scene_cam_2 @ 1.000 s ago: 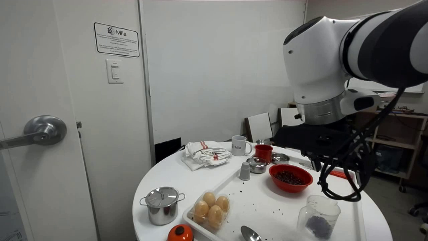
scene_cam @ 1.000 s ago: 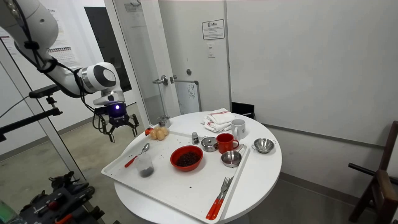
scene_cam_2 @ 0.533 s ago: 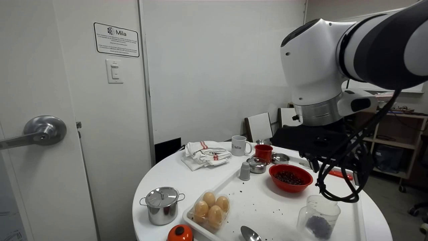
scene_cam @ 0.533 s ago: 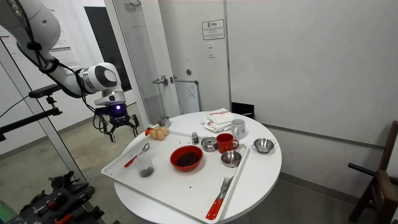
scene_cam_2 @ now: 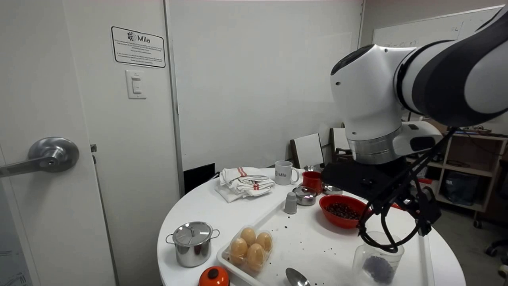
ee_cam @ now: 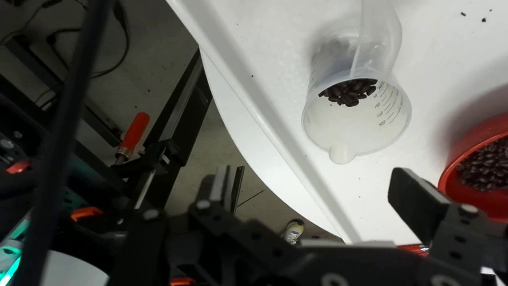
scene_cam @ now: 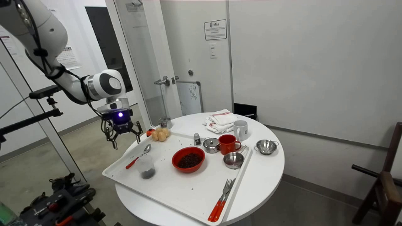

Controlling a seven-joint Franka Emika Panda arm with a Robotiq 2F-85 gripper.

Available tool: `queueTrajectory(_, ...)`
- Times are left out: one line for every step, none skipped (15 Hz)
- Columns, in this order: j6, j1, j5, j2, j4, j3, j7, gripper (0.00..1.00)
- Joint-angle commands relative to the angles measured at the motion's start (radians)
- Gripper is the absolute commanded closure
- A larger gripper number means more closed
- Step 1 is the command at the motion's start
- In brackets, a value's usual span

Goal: Pour the contents in the clear jug into the red bowl

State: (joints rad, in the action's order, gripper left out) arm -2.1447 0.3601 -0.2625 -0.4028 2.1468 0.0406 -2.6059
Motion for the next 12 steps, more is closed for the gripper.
queueTrajectory(-0.052,0.056,0.041,-0.033,-0.009,-0.074,0.000,0.00)
queueTrajectory(-0.065,0.045,0.027,-0.046,-0.011,-0.064,0.000,0.00)
queueTrajectory(-0.074,0.036,0.020,-0.058,-0.015,-0.056,0.001,0.00)
queueTrajectory(-0.081,0.007,0.003,-0.069,-0.019,-0.025,0.001,0.00)
queueTrajectory(-0.089,0.006,0.000,-0.080,-0.023,-0.020,0.006,0.00)
queueTrajectory(-0.094,0.008,-0.005,-0.091,-0.030,-0.018,0.010,0.00)
queueTrajectory(-0.095,0.011,-0.010,-0.102,-0.037,-0.017,0.011,0.00)
queueTrajectory(-0.097,0.013,-0.015,-0.115,-0.048,-0.016,0.017,0.00)
queueTrajectory(-0.098,0.014,-0.019,-0.125,-0.057,-0.016,0.020,0.00)
queueTrajectory(-0.099,0.016,-0.025,-0.132,-0.066,-0.016,0.030,0.00)
queueTrajectory(-0.096,0.019,-0.035,-0.139,-0.076,-0.019,0.034,0.00)
queueTrajectory(-0.092,0.019,-0.041,-0.146,-0.090,-0.021,0.042,0.00)
